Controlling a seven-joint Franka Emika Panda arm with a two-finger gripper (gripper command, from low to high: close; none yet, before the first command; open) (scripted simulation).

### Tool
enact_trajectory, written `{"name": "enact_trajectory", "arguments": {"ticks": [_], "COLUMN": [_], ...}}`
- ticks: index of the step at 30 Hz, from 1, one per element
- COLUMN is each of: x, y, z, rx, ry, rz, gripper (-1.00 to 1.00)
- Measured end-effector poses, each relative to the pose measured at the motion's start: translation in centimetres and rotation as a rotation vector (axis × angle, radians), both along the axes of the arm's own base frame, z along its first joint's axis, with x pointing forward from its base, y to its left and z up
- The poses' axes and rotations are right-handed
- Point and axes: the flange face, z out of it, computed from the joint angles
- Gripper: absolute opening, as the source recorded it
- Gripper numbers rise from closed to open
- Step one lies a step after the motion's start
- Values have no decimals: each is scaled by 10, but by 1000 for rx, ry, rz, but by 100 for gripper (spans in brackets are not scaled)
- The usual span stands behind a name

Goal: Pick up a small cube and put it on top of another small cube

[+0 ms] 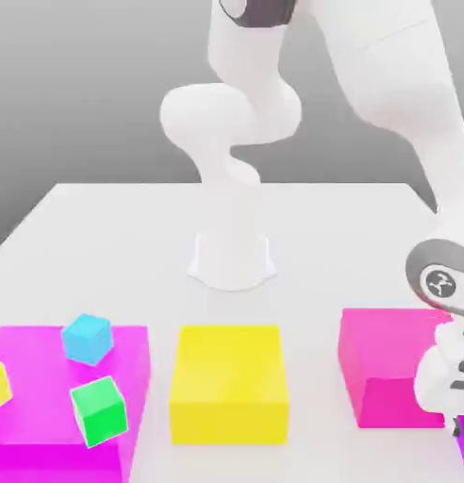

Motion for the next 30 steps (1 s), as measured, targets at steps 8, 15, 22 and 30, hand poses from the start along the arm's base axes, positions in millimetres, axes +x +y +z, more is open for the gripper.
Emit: {"name": "enact_trajectory", "arguments": {"ticks": [8, 15, 22, 30], "x": [2, 43, 13, -88], "y": [-5, -175, -388, -519], "z": [48, 94, 145, 178], "rx": [-4, -88, -102, -5], "ry": [0, -3, 14, 3], "rz": [-8, -280, -680, -1012], "gripper": [-100, -100, -100, -100]}}
